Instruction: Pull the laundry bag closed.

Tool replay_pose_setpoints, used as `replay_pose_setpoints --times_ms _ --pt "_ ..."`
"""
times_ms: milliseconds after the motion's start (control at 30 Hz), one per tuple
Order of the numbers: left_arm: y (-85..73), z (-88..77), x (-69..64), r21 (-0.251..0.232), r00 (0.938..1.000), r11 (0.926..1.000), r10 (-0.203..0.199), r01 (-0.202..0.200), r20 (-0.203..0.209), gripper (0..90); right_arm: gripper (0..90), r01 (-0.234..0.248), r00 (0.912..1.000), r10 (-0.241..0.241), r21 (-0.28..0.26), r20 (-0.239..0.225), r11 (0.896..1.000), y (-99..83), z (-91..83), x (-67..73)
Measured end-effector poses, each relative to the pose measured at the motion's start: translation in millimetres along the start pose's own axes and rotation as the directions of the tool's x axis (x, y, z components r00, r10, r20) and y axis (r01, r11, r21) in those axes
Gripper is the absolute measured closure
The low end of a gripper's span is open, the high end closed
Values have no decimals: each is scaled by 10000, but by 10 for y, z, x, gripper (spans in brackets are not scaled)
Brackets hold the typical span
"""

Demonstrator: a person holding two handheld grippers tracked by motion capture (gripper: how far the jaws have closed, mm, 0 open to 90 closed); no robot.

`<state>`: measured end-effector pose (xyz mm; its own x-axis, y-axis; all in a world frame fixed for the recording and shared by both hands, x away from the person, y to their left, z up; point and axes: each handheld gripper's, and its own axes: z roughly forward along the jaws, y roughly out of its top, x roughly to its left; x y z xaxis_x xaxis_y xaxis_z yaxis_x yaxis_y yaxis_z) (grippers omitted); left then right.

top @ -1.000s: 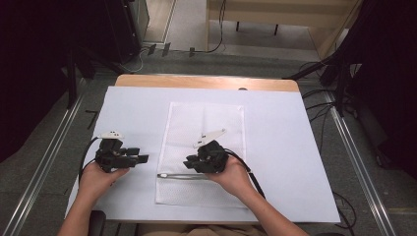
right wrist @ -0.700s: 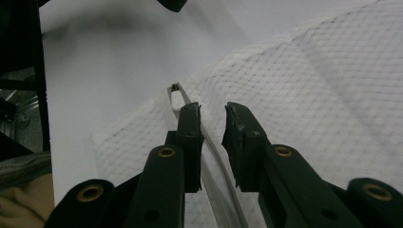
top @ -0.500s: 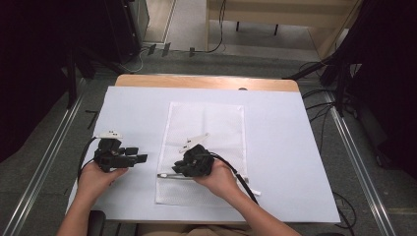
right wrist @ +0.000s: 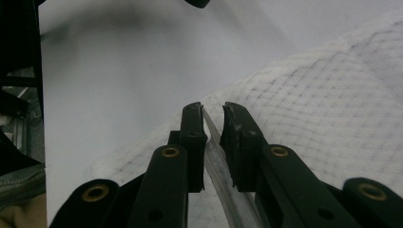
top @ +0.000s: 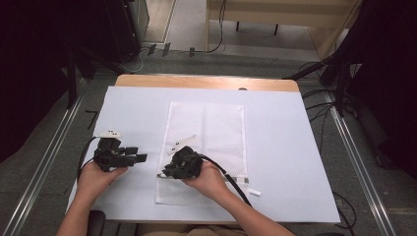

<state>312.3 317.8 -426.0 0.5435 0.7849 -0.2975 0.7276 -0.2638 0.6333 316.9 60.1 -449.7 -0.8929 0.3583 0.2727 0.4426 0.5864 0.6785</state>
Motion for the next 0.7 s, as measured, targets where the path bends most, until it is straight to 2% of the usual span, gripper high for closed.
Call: replay_pose_setpoints --times_ms 500,700 --pt "-3 -9 7 -33 10000 10000 -16 16 -23 422 786 -70 9998 75 303 -187 9995 39 147 3" --pt "-4 -10 5 -42 10000 10000 -8 8 -4 422 788 -15 10000 20 583 -88 9983 20 172 5"
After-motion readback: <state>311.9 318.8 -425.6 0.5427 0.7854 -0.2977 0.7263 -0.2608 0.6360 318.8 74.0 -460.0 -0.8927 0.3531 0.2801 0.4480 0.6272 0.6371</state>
